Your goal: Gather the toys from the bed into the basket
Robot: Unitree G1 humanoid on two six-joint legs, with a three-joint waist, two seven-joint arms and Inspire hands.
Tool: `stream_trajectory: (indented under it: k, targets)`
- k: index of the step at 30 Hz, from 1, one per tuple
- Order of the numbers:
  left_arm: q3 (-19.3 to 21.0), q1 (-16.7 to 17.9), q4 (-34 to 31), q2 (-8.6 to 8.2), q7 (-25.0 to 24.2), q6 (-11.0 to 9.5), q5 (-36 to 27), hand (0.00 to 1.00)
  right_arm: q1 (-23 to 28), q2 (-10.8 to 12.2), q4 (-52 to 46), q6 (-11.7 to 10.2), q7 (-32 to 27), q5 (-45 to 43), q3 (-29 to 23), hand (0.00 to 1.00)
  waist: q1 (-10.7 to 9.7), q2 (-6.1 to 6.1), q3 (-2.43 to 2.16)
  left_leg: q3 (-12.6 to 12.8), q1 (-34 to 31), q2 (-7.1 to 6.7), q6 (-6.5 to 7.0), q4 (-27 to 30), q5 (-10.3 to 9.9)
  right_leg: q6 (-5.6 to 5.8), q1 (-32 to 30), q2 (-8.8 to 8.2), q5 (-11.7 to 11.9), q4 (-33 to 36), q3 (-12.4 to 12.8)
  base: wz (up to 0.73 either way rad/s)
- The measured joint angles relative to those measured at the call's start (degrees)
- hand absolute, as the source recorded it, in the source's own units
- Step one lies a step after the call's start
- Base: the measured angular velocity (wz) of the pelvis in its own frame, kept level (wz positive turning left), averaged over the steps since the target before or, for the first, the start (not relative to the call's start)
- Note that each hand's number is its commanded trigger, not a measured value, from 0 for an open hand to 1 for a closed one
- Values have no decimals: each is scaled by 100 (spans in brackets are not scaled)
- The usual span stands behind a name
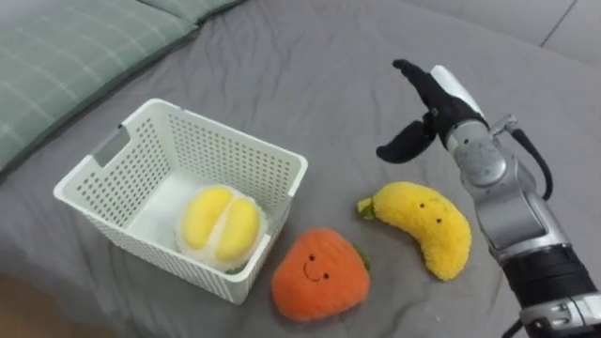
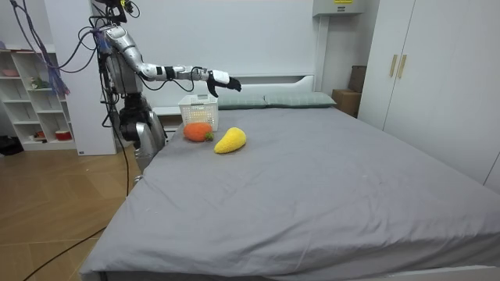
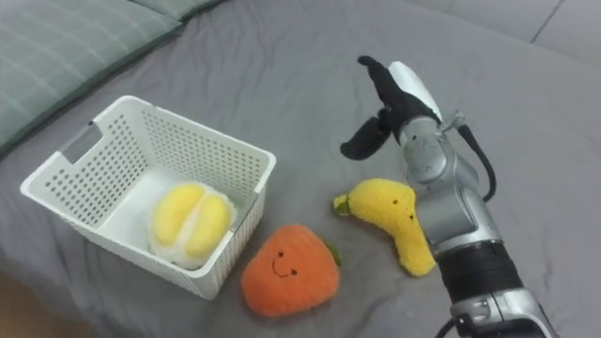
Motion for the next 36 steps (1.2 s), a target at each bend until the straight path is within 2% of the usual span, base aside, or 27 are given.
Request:
stream_trajectory:
  k: [7, 9, 14, 19, 21, 23, 24, 29, 33, 36]
  targets:
    - [-26, 10, 12, 78, 11, -14, -61, 0, 102, -10, 21, 22, 27, 7, -2, 0, -212, -30, -22, 153, 11, 89, -46, -1, -35, -22, -71, 82, 13, 5, 145, -13]
    - [-49, 11, 35, 112, 22, -54, -171, 0, 102, -14, 366, -93, 17, 13, -15, 0, -269, -61, -43, 190, 16, 103, -57, -5, -42, -26, -67, 104, 15, -3, 191, -2]
    - [-63, 28, 73, 159, 33, -126, -411, 0, 85, -65, 1135, -143, -176, 184, -17, 0, -320, -78, -50, 244, -88, 129, -60, -4, -46, -29, -235, 116, 17, 82, 265, -8]
    - [-189, -171, 278, 237, -11, -323, -650, 0, -224, -143, 2199, -394, -632, 448, -23, 0, -320, -76, -47, 350, -525, 173, -75, 96, -31, -113, -680, 137, 93, 112, 296, -12]
    - [-290, -323, 454, 245, -14, -462, -794, 0, -420, -210, 2736, -543, -830, 460, -23, 0, -307, -51, -16, 413, -694, 182, -75, 130, -27, -114, -882, 137, 93, 183, 304, -7]
    - [-357, -481, 671, 259, -16, -580, -973, 0, -513, -261, 2993, -669, -1016, 460, -23, 0, -290, -17, 51, 434, -789, 188, -75, 132, -25, -114, -992, 138, 93, 198, 305, -6]
    - [-390, -561, 766, 274, -15, -627, -996, 0, -574, -270, 3126, -757, -1127, 471, -23, 0, -280, -14, 66, 464, -900, 197, -77, 134, -20, -126, -1120, 140, 101, 209, 305, -10]
    - [-578, -733, 788, 302, -12, -682, -1253, 0, -912, -280, 3573, -882, -1401, 488, -16, 0, -245, -23, 83, 473, -1465, 218, -91, 238, 1, -143, -1690, 140, 112, 287, 243, -3]
    - [-784, -931, 915, 303, -15, -819, -1360, 0, -1157, -280, 3998, -1119, -1631, 647, -16, 0, -137, -25, 138, 459, -1565, 229, -97, 227, 5, -144, -1786, 133, 111, 257, 95, 0]
    - [-812, -988, 1037, 303, -16, -912, -1541, 0, -1274, -284, 4048, -1164, -1681, 656, -17, 0, -137, -32, 152, 457, -1619, 233, -97, 209, 5, -144, -1848, 127, 111, 265, -17, 1]
